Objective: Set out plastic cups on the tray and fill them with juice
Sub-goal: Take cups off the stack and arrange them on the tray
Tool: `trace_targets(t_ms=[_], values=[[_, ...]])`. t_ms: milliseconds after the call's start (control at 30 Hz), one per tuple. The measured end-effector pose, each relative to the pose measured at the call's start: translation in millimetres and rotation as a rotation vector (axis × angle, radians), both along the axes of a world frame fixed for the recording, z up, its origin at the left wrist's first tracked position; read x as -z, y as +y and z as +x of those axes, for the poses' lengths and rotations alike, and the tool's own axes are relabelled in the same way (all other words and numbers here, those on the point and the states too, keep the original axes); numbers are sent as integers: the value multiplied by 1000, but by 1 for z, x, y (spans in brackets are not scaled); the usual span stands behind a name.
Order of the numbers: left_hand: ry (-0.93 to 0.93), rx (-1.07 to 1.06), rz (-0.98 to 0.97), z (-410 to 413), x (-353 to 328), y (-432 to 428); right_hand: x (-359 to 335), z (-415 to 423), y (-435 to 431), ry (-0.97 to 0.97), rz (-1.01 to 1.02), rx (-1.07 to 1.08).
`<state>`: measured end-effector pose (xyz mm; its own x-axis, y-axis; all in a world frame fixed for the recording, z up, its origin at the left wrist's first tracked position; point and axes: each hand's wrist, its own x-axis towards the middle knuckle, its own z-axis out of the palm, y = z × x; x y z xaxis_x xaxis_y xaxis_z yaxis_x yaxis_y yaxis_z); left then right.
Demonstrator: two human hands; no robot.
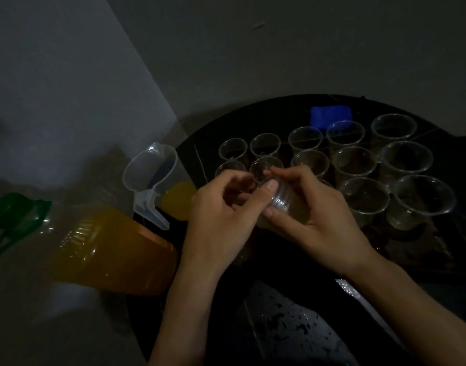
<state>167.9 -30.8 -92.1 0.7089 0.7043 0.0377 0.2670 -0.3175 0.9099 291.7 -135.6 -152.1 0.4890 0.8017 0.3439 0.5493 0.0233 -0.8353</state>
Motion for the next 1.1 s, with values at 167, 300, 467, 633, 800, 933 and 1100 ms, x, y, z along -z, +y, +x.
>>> trace_targets(t_ms=[167,300,467,633,800,933,1100], values=[[30,-4,15,0,1,2,1,2,-4,-48,-42,-7],[45,-47,60,4,3,-2,1,2,-6,-11,-18,-34],[8,-91,81,9,2,-6,1,4,-8,-28,-6,-27],[-33,-111,91,12,0,-8,1,4,-9,-43,9,-11],[-74,-152,89,12,0,-4,2,5,-10,-73,8,12],[-192,-288,124,0,-10,7,3,10,-13,-81,-8,38],[-274,-295,168,-20,-29,17,-3,30,-22,99,104,128]])
